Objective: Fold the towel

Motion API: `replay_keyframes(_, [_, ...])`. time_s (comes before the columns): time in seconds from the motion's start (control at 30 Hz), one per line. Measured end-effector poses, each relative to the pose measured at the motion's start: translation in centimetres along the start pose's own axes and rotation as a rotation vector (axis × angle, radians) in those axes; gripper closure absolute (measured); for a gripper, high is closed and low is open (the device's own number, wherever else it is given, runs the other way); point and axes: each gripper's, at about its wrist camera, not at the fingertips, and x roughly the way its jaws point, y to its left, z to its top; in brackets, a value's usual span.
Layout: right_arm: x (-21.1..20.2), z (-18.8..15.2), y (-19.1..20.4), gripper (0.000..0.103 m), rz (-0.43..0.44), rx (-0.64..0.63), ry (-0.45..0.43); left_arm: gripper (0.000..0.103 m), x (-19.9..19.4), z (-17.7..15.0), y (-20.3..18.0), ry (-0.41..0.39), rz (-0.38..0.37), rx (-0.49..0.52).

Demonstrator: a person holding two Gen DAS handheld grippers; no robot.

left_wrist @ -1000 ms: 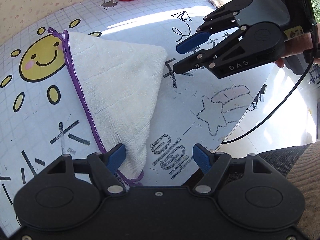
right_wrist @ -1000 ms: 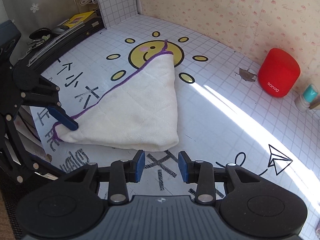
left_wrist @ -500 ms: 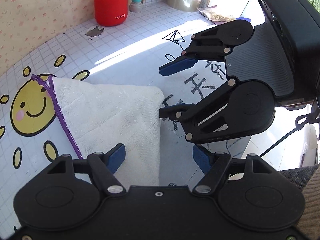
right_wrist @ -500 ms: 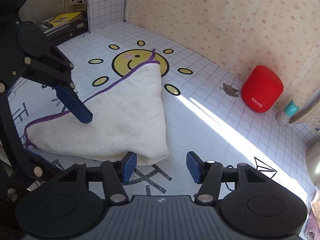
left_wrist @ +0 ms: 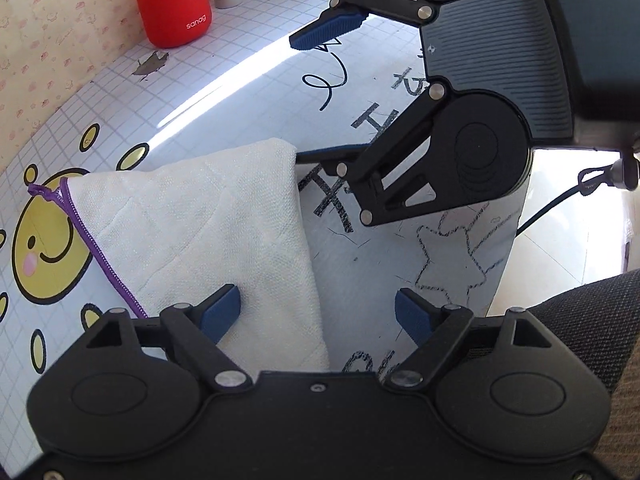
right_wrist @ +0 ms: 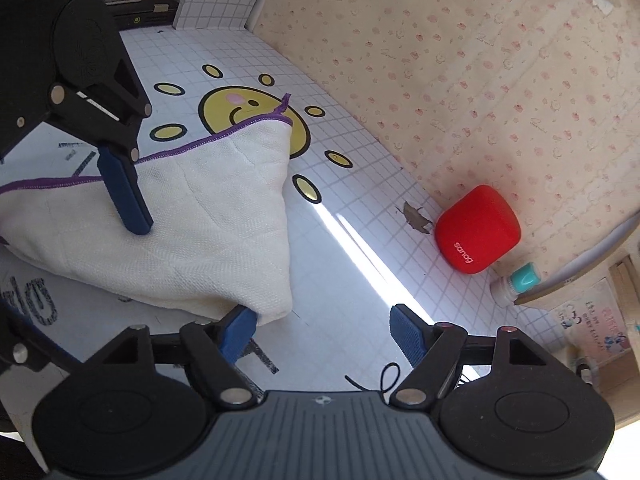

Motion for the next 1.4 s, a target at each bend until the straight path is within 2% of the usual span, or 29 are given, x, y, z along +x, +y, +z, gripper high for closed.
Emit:
replay_keyframes(0.07, [-0.1,-0.3,0.0,0.029,-0.043,-0.046,0.012,0.018,0.0,0.0,0.2,-0.003,-0.009,-0.013])
replay_keyframes(0.17, [-0.6,-0.8,0.3,0.029,-0.018,-0.125,-0.020,0.018,0.0,0.0,0.4,-0.003,-0.017,-0.024])
replay_keyframes(0.43, [-0.4,-1.1,1.0,0.027,-0.045,-0.225,-0.069,0.017,0.2,0.3,0.2,0.021,-0.019,-0.004])
replay_keyframes(0.63, [-0.2,-1.3,1.6,0.018,-0.065,-0.300,-0.105,0.017,0.3,0.5,0.6,0.037,-0.043,-0.018])
replay_keyframes(0.9, [0.1,-1.5,2.3,0.011,-0.092,-0.399,-0.153,0.017,0.5,0.5,0.3,0.043,-0.035,0.000])
replay_keyframes(1.2, [0.1,-1.8,3.2,0.011,-0.120,-0.516,-0.221,0.016,0.5,0.5,0.2,0.041,-0.031,0.005])
replay_keyframes(1.4, [-0.6,-1.2,3.7,0.011,-0.082,-0.538,-0.298,0.016,0.6,0.5,0.1,0.039,-0.023,0.008])
